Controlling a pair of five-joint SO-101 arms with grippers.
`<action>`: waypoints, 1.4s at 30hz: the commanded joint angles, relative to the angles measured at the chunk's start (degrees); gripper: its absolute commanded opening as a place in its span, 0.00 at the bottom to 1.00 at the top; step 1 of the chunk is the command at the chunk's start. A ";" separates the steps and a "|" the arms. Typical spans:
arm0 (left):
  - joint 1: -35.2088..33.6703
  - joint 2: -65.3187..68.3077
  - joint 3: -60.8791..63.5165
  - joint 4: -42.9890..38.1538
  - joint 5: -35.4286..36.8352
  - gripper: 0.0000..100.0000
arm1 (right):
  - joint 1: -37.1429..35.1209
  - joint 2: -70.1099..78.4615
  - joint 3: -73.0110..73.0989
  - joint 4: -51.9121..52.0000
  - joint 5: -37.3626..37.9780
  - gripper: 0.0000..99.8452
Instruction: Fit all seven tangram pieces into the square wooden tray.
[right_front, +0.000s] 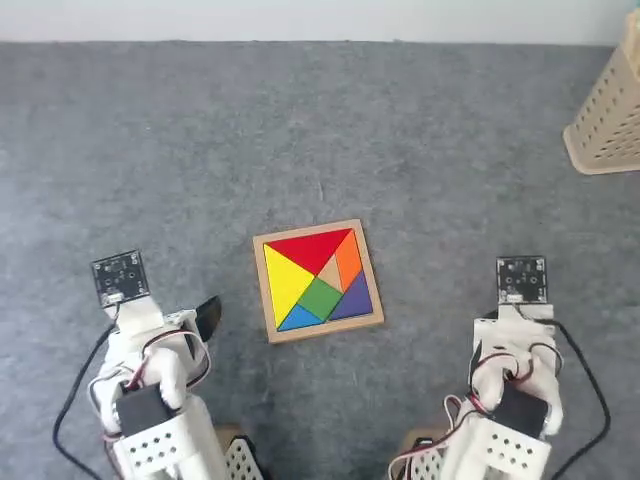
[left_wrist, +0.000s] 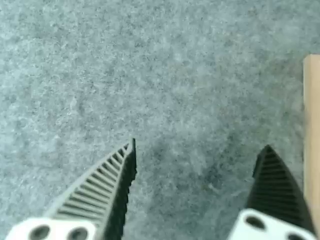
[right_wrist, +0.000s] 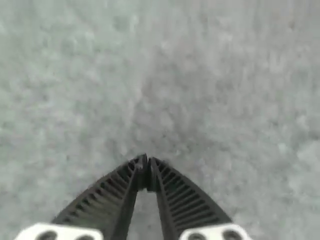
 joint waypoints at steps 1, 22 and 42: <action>-0.35 -0.79 -0.75 0.35 -0.09 0.35 | 0.40 -0.57 1.05 3.91 0.53 0.01; -0.35 -0.79 -0.75 0.35 -0.09 0.35 | 0.31 -0.66 1.05 11.74 0.53 0.01; -0.35 -0.79 -0.75 0.35 -0.09 0.35 | 0.31 -0.66 1.05 11.74 0.53 0.01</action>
